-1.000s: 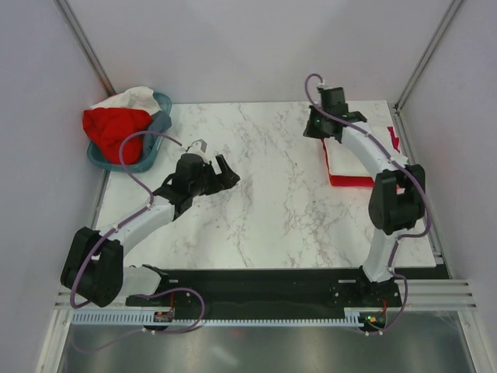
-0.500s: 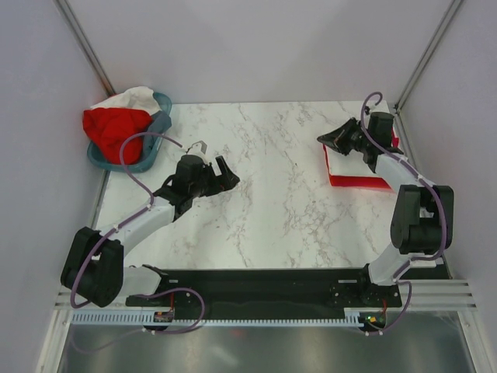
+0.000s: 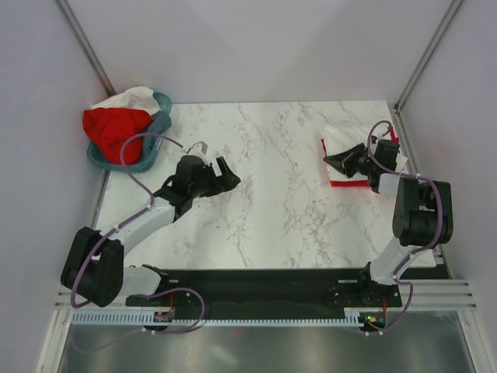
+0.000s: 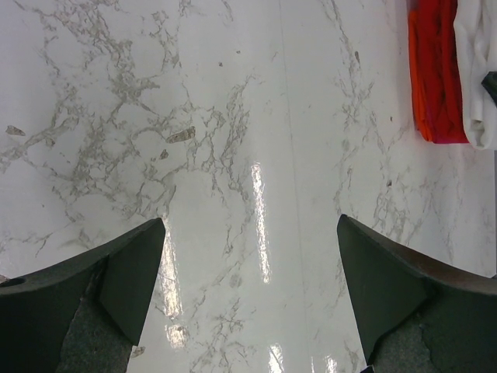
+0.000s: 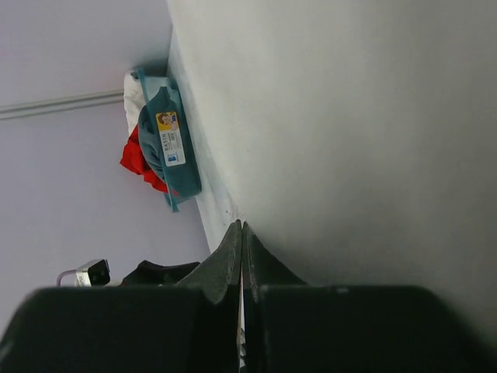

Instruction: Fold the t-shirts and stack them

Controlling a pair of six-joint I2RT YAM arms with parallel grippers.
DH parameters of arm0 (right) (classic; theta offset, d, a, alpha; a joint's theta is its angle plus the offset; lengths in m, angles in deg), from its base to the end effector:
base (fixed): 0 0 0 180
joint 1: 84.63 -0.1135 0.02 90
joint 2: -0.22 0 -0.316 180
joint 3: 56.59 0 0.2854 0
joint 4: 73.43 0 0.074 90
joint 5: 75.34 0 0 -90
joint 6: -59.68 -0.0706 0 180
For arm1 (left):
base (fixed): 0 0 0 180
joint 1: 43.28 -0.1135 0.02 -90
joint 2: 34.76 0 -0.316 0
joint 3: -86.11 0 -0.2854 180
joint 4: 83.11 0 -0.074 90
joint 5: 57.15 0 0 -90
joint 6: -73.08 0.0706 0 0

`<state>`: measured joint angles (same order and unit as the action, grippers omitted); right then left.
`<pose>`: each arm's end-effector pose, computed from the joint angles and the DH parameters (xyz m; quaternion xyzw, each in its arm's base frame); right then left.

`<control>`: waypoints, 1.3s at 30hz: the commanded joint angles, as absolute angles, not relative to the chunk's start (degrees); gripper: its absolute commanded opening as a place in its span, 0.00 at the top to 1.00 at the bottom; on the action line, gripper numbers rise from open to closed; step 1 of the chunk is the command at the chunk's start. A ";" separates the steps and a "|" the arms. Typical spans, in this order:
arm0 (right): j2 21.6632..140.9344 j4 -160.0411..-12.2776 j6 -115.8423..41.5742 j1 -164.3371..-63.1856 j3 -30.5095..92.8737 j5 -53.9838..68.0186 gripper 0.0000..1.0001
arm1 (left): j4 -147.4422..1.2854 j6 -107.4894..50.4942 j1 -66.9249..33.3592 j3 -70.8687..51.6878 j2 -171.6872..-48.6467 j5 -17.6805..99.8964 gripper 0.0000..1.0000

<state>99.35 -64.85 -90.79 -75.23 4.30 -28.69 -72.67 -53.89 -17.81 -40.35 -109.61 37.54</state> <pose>0.4057 -0.0180 0.1868 0.3079 0.7649 0.4894 0.2838 0.2919 -0.1454 0.2388 -0.0676 0.8704 -0.2826 0.3974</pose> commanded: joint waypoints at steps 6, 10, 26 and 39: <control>98.22 -63.32 -91.58 -74.61 8.45 -29.29 1.00 | -75.19 -52.07 -18.06 -40.72 -109.29 38.12 0.00; 98.65 -66.57 -92.28 -74.61 15.99 -28.32 1.00 | -75.28 -51.99 -18.06 -40.63 -109.73 38.12 0.00; 126.67 -64.83 -97.11 -74.61 35.70 -24.63 1.00 | -75.28 -51.81 -18.06 -40.54 -110.26 37.94 0.00; 114.40 -71.15 -94.92 -72.07 37.65 -26.47 1.00 | -75.37 -51.90 -18.06 -40.45 -110.61 38.03 0.00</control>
<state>123.79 -70.36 -96.80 -74.11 37.30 -26.01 -73.22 -53.89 -17.81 -40.59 -110.27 37.69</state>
